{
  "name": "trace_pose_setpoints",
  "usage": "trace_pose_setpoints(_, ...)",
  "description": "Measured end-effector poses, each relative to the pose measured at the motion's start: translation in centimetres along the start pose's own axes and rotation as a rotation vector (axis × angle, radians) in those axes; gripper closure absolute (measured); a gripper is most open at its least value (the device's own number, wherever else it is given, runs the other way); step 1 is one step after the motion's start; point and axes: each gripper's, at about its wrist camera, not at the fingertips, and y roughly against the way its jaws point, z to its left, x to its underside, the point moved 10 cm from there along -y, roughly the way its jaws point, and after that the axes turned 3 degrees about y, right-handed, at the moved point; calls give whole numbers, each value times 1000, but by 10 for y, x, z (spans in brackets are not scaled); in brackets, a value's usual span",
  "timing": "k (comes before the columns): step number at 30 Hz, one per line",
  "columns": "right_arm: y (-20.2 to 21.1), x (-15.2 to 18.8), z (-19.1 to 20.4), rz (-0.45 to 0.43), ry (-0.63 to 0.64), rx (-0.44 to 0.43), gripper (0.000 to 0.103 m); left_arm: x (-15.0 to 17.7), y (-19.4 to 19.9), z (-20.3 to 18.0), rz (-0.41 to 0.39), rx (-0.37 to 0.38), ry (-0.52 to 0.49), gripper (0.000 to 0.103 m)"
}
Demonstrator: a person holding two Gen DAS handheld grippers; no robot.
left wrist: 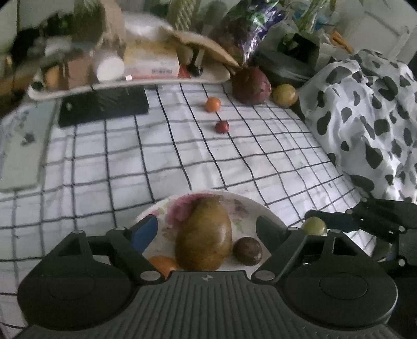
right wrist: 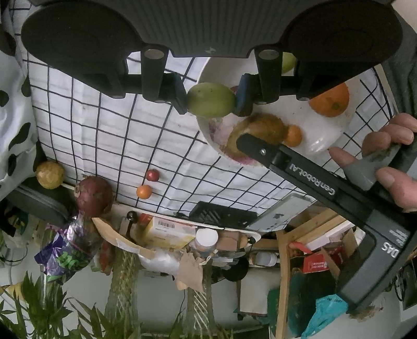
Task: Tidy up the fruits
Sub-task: 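Carry the mango and green fruit over the plate and open both tools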
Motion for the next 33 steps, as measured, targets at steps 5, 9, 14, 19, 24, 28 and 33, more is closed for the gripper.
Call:
trace_pose_setpoints(5,0,5,8,19,-3,-21,62,1,14,1,-59,-52,-37,21)
trace_pose_setpoints(9,-1,9,13,44,-35,-43,62,2,24,3,-92,-64,-28,21)
trace_pose_setpoints(14,-3,10,16,56,-72,-72,61,5,37,10,-128,-66,-1,21)
trace_pose_setpoints(19,-5,12,24,72,-59,-86,40,13,46,13,-129,-67,16,21)
trace_pose_setpoints(24,2,11,23,49,-54,-71,15,24,52,14,-120,-83,9,21)
trace_pose_setpoints(28,7,16,21,52,-48,-42,8,34,56,11,-110,-90,-4,21)
trace_pose_setpoints(33,14,24,17,66,-53,-2,0,46,60,4,-102,-94,-26,21)
